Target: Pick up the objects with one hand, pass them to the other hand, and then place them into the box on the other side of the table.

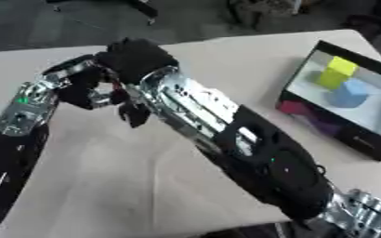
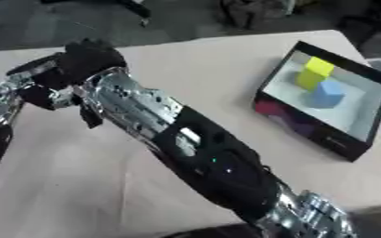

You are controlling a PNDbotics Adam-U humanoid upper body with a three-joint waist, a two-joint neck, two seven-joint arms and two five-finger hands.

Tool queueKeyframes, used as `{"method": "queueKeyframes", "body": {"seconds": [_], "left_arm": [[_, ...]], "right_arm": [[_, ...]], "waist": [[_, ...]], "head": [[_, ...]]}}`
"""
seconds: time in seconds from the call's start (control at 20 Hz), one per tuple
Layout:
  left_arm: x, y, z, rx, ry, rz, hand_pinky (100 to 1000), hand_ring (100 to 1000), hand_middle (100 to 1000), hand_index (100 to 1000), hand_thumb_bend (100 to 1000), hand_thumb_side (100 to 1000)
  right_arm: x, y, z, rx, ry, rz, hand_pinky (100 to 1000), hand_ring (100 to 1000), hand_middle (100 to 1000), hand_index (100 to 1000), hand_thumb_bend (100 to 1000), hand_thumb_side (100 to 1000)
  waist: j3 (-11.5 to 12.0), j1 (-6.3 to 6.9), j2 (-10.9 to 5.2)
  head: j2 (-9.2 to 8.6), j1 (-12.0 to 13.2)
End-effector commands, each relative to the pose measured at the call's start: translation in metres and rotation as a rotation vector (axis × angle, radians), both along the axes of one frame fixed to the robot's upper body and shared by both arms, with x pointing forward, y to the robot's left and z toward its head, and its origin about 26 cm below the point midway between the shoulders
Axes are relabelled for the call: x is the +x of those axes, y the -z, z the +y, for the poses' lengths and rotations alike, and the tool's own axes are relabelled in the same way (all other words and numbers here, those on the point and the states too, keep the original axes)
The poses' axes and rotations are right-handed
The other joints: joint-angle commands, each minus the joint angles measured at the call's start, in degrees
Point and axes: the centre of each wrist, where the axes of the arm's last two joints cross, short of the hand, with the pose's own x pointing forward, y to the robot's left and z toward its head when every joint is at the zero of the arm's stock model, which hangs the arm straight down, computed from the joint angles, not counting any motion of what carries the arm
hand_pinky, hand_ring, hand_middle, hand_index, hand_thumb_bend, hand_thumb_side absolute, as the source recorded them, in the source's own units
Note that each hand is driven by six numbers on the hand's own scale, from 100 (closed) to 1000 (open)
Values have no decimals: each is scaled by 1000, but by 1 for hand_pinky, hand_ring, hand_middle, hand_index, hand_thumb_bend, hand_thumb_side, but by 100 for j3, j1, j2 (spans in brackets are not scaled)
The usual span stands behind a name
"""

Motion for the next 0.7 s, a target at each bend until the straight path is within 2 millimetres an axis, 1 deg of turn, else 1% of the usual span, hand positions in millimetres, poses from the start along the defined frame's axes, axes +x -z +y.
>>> {"method": "queueKeyframes", "body": {"seconds": [0.05, 0.15, 0.4, 0.5, 0.55, 0.6, 0.65, 0.7], "left_arm": [[1, -20, -2, 17, 101, -117, 663, 450, 404, 483, 100, 319], [0, -19, -1, 18, 100, -115, 663, 450, 404, 483, 100, 318], [0, -17, 1, 19, 95, -106, 662, 449, 403, 481, 100, 318], [0, -16, 3, 19, 89, -100, 662, 449, 403, 481, 100, 317], [0, -16, 4, 20, 87, -98, 662, 449, 403, 481, 100, 317], [0, -15, 4, 18, 85, -96, 662, 449, 403, 481, 100, 318], [0, -15, 5, 17, 83, -94, 662, 449, 403, 481, 100, 319], [0, -16, 6, 14, 83, -94, 662, 449, 403, 481, 100, 319]], "right_arm": [[1, -4, -1, -51, 17, -61, 1000, 999, 1000, 1000, 494, 240], [2, -5, -2, -83, 31, -87, 1000, 1000, 1000, 1000, 504, 261], [5, -7, -6, -166, 73, -149, 1000, 1000, 1000, 1000, 495, 252], [6, -9, -8, -192, 92, -165, 1000, 1000, 1000, 1000, 464, 190], [6, -9, -9, -202, 102, -170, 1000, 986, 1000, 994, 420, 100], [7, -10, -10, -211, 113, -171, 1000, 961, 1000, 984, 358, 100], [8, -10, -11, -218, 124, -171, 1000, 932, 988, 971, 331, 100], [8, -11, -11, -221, 131, -177, 1000, 887, 962, 952, 324, 100]], "waist": [[-1, 14, -71], [-3, 14, -73], [-10, 11, -77], [-18, 12, -80], [-21, 12, -81], [-24, 13, -82], [-27, 14, -83], [-30, 16, -83]], "head": [[-80, 29], [-82, 35], [-96, 48], [-102, 59], [-106, 64], [-107, 69], [-109, 75], [-112, 80]]}}
